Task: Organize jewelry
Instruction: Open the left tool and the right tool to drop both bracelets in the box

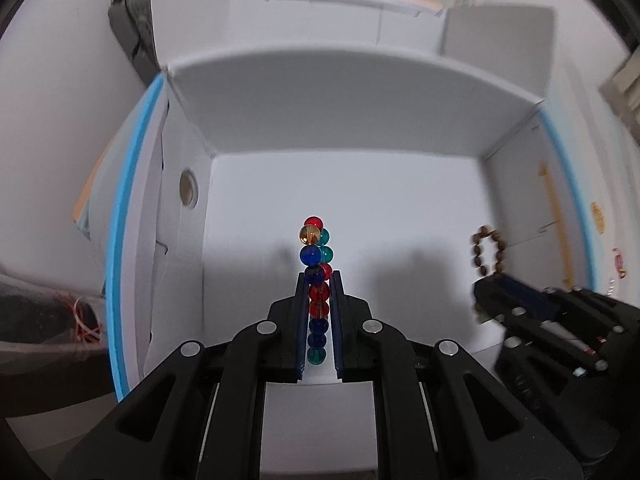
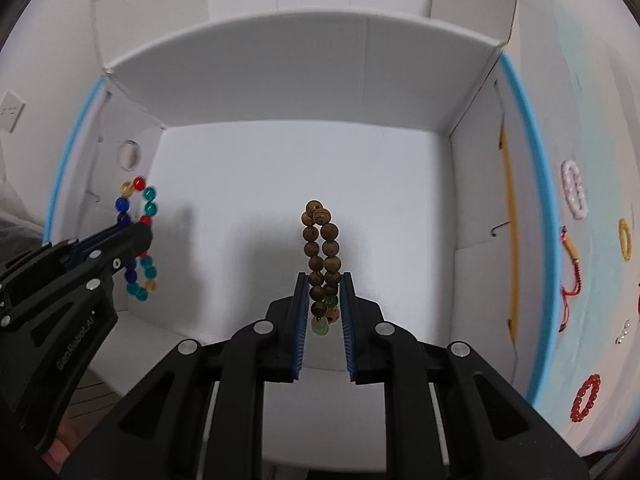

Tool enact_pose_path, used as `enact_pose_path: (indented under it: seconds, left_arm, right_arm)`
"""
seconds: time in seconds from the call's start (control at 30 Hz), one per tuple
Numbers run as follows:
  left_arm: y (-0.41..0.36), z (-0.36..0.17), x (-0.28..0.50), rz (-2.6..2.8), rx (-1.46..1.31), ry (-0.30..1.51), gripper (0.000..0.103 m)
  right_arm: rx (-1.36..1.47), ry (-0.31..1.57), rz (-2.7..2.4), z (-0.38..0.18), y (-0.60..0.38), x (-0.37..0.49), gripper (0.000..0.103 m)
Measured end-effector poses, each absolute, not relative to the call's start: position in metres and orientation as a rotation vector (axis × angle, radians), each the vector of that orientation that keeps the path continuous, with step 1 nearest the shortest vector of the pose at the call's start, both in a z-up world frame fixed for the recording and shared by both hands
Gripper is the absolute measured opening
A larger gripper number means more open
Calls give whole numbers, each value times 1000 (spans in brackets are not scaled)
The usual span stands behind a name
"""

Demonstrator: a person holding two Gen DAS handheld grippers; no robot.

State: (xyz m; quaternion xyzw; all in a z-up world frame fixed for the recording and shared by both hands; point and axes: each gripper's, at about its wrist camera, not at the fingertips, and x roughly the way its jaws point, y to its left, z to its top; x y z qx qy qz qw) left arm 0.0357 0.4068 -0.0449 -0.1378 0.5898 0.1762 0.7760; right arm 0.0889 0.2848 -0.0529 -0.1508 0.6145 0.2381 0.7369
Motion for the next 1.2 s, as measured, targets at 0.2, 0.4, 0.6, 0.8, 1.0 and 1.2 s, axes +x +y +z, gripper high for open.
enact_pose_path:
  seconds: [0.2,0.4,0.6,0.8,1.0,1.2]
  left_arm:
    - [419,-75,43,382,-310,1391,9]
    - [424,-92,45,379,-323,1422,9]
    - [426,-93,52,394,-317,1417,13]
    - [423,-73,46,429,-288,1347,33]
    - [417,-34,30,489,-236,1217,67]
    - [415,-6,10,514,-226,1119,88]
  right_arm:
    - [-333,1434,494,-80,285,103,15]
    - [-334,1452,489,-93,290,111,15]
    - [-354,1452,478,-93,297,114,18]
    - [-370,1399,500,-81,299,104,47]
    - [-365,1321,531,-53,295,87,63]
    - [-355,1227,554,-14,280,74,79]
